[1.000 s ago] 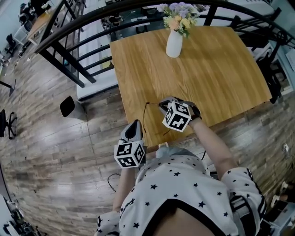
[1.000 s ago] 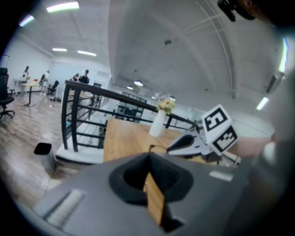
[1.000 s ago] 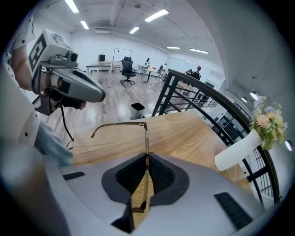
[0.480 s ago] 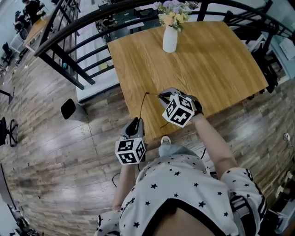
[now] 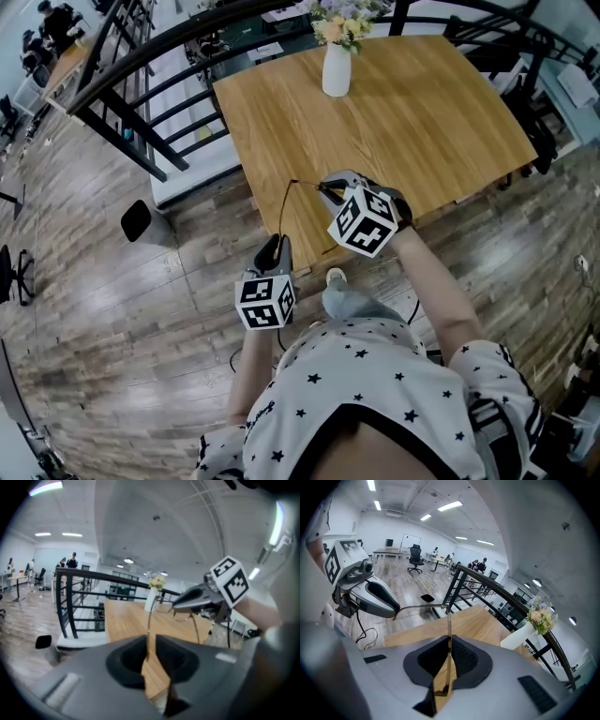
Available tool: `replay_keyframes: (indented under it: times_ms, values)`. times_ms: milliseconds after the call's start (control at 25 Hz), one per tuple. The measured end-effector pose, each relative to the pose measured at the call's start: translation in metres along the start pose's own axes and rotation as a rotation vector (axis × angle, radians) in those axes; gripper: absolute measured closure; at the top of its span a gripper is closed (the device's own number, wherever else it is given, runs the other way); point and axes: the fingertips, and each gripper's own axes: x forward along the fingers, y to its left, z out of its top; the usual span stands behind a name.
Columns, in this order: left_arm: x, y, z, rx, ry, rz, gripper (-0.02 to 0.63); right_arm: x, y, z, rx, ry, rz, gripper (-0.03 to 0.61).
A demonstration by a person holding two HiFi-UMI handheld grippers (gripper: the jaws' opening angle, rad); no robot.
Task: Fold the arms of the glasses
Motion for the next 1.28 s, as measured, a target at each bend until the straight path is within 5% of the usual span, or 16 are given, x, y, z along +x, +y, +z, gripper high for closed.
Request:
replay_keyframes:
  times_ms: [1280]
  values:
    - [-0.052,-0.062,-0.019,0.066,-0.02,-0.124,0.589,-0.057,0.053,0.015,0.005,-0.062,-0.074,0.558]
